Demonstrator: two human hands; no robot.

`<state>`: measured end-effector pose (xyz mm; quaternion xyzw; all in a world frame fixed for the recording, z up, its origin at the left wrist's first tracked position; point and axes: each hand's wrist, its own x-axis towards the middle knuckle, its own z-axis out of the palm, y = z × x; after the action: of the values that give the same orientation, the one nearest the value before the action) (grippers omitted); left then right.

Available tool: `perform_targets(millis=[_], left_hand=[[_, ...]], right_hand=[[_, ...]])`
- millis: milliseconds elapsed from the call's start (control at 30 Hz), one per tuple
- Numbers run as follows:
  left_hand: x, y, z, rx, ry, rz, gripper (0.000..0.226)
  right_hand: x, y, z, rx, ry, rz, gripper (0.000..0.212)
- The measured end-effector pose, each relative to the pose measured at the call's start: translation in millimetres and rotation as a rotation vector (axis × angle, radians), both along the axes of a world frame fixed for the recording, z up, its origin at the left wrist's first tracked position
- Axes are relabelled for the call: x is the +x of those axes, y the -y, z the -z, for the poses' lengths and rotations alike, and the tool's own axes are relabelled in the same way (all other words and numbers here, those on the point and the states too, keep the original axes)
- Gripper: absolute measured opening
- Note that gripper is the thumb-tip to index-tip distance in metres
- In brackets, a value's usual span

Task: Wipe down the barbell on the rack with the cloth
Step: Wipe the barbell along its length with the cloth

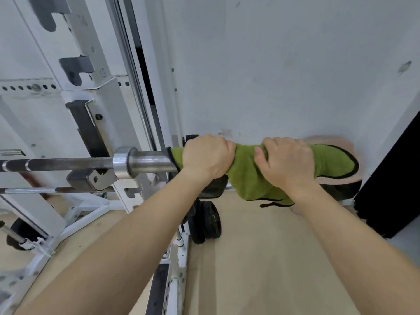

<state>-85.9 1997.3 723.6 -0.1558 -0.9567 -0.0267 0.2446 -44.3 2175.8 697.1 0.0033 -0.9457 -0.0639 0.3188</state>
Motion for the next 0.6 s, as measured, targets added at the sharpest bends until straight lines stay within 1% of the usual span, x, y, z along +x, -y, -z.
perform_targets(millis=[67, 100, 167, 233, 267, 333, 400, 467, 533, 600], left_hand=[[5.2, -21.9, 5.4, 0.0, -0.046, 0.058, 0.046], [7.8, -25.3, 8.4, 0.015, -0.073, 0.097, 0.044], [7.1, -19.7, 17.7, 0.015, -0.167, 0.171, 0.039], [6.6, -5.4, 25.8, -0.016, -0.264, 0.24, 0.036], [8.3, 3.7, 28.4, -0.032, -0.273, 0.254, 0.035], [10.8, 28.4, 27.4, -0.035, -0.247, 0.218, 0.035], [5.8, 66.3, 21.9, -0.047, -0.179, 0.105, 0.036], [-1.9, 105.6, 12.6, -0.096, -0.126, 0.009, 0.036], [-9.2, 126.6, 3.9, -0.23, -0.104, 0.014, 0.029], [-19.7, 125.7, -2.1, -0.288, -0.001, 0.025, 0.029]], right_hand=[[3.7, -22.6, -6.0, 0.021, 0.017, 0.072, 0.049], [2.0, -27.9, -10.7, 0.013, 0.059, 0.102, 0.048], [-9.5, -31.2, -21.6, -0.046, 0.168, 0.126, 0.048], [-21.5, -21.6, -34.4, -0.135, 0.355, 0.144, 0.051], [-25.9, -11.9, -39.7, -0.169, 0.441, 0.151, 0.052], [-30.0, 14.4, -44.5, -0.195, 0.497, 0.12, 0.052], [-31.3, 51.6, -43.8, -0.175, 0.433, 0.057, 0.051], [-29.0, 97.5, -37.2, -0.145, 0.301, -0.001, 0.048], [-24.0, 137.3, -24.0, -0.134, 0.173, -0.026, 0.041], [-19.2, 152.3, -10.6, -0.135, 0.061, -0.075, 0.033]])
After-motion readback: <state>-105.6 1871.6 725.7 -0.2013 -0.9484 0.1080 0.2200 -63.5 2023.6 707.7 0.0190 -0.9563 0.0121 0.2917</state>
